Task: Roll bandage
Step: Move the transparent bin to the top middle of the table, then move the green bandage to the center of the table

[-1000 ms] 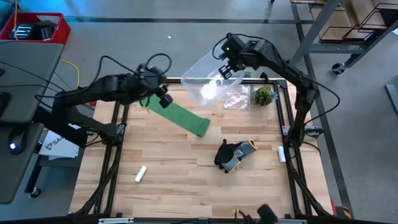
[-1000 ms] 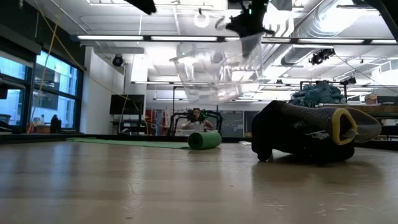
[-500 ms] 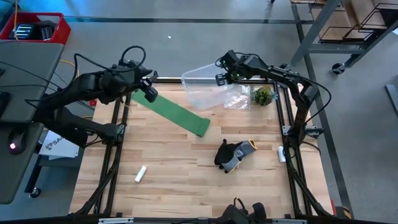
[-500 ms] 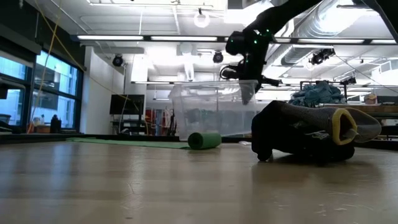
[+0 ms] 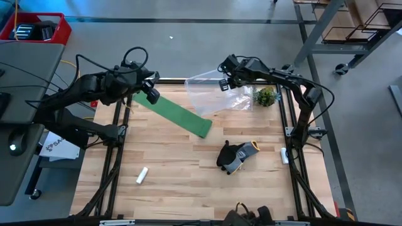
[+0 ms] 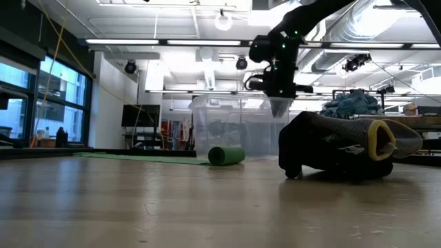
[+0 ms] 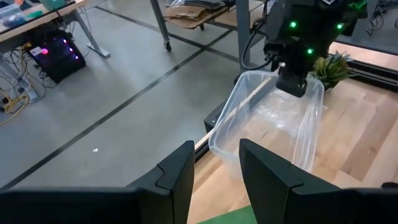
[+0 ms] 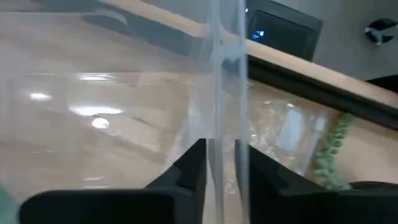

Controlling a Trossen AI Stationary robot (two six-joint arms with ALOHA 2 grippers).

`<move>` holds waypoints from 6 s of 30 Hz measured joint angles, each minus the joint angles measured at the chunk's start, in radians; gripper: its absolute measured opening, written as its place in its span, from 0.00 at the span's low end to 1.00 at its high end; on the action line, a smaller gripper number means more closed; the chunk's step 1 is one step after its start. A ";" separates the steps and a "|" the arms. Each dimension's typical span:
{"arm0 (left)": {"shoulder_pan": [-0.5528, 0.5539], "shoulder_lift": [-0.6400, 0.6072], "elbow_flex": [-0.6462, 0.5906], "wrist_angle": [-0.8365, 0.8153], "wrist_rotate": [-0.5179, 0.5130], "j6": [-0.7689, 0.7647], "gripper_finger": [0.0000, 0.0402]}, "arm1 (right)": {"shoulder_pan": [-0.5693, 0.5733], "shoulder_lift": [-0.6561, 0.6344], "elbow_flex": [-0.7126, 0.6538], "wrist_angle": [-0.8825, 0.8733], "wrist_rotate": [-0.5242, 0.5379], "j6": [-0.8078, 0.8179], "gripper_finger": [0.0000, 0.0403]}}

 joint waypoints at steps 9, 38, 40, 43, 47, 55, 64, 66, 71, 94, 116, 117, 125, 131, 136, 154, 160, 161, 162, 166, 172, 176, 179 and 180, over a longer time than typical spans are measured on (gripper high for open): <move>0.001 0.000 0.000 -0.029 0.000 -0.011 0.31 | -0.003 0.000 0.143 -0.143 0.044 -0.098 0.45; 0.075 0.004 -0.084 -0.195 0.360 -0.097 0.31 | 0.570 -0.092 -0.279 0.430 -0.112 0.961 0.47; 0.088 0.004 -0.099 -0.194 0.406 -0.097 0.31 | 0.553 -0.092 -0.337 0.476 -0.119 1.023 0.46; 0.093 0.004 -0.109 -0.191 0.445 -0.097 0.31 | 0.542 -0.092 -0.382 0.534 -0.139 1.084 0.46; 0.093 0.004 -0.111 -0.182 0.448 -0.097 0.31 | 0.533 -0.054 -0.384 0.548 -0.157 1.116 0.46; 0.093 0.004 -0.111 -0.177 0.448 -0.105 0.31 | 0.491 0.040 -0.384 0.685 -0.198 1.149 0.46; 0.093 0.004 -0.111 -0.177 0.447 -0.122 0.31 | 0.464 0.048 -0.382 0.650 -0.252 1.123 0.46; 0.093 0.004 -0.111 -0.177 0.447 -0.131 0.31 | 0.467 0.056 -0.382 0.668 -0.256 1.132 0.46; 0.093 0.004 -0.111 -0.177 0.447 -0.132 0.31 | 0.483 0.091 -0.380 0.687 -0.270 1.163 0.46; 0.093 0.004 -0.111 -0.177 0.447 -0.156 0.31 | 0.523 0.100 -0.382 0.675 -0.225 1.077 0.03; 0.091 0.003 -0.124 -0.170 0.494 -0.201 0.31 | 0.665 0.053 -0.360 0.455 -0.464 0.779 0.01; 0.091 0.002 -0.141 -0.168 0.504 -0.216 0.31 | 0.666 0.048 -0.360 0.429 -0.463 0.765 0.01; 0.053 0.003 -0.339 -0.152 0.656 -0.313 0.31 | 0.649 0.022 -0.359 0.393 -0.477 0.689 0.01; 0.039 -0.004 -0.348 -0.052 0.649 -0.332 0.31 | 0.648 -0.041 -0.358 0.400 -0.481 0.651 0.01; 0.039 -0.003 -0.349 0.010 0.617 -0.332 0.31 | 0.619 -0.075 -0.358 0.401 -0.450 0.636 0.01; 0.142 0.068 -0.883 0.380 0.569 -0.371 0.29 | 0.601 -0.084 -0.358 0.410 -0.424 0.613 0.01; 0.236 0.160 -0.929 0.452 0.554 -0.278 0.25 | 0.601 -0.084 -0.358 0.412 -0.424 0.615 0.01; 0.243 0.173 -0.933 0.480 0.535 -0.257 0.24 | 0.601 -0.084 -0.358 0.412 -0.424 0.615 0.01; 0.252 0.190 -0.934 0.500 0.521 -0.239 0.24 | 0.601 -0.084 -0.358 0.412 -0.424 0.615 0.01; 0.273 0.246 -0.934 0.571 0.513 -0.206 0.23 | 0.605 -0.084 -0.358 0.412 -0.424 0.616 0.01; 0.272 0.327 -0.929 0.546 0.510 -0.180 0.22 | 0.618 -0.084 -0.358 0.364 -0.410 0.630 0.01; 0.271 0.367 -0.923 0.509 0.550 -0.194 0.15 | 0.628 -0.084 -0.358 0.309 -0.397 0.636 0.01; 0.259 0.361 -0.923 0.479 0.570 -0.240 0.09 | 0.635 -0.084 -0.358 0.255 -0.394 0.653 0.01; 0.254 0.350 -0.924 0.457 0.583 -0.261 0.07 | 0.638 -0.084 -0.358 0.241 -0.393 0.657 0.01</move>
